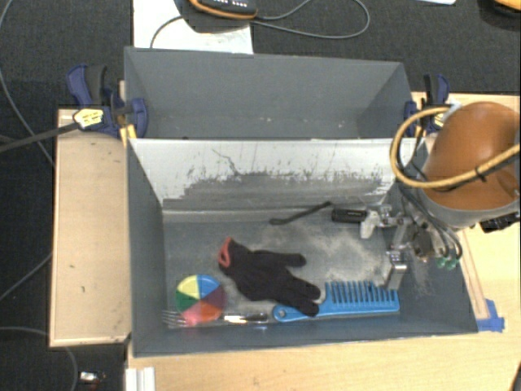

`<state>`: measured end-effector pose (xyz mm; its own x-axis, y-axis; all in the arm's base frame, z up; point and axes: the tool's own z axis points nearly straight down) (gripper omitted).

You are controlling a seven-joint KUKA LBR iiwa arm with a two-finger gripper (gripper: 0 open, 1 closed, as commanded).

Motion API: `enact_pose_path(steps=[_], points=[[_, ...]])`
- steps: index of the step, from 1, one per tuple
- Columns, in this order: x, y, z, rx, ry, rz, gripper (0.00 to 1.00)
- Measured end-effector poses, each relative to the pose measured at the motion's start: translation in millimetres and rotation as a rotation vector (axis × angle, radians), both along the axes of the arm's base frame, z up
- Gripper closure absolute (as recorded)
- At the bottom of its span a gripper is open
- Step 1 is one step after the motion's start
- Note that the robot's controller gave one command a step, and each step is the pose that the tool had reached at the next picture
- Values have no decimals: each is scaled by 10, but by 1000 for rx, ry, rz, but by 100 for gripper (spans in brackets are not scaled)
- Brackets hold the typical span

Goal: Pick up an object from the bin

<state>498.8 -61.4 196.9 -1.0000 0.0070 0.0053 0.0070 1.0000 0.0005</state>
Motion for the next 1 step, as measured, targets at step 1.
enact_pose_path(steps=[1], points=[[17, 5, 33, -1, -8, 3, 0]])
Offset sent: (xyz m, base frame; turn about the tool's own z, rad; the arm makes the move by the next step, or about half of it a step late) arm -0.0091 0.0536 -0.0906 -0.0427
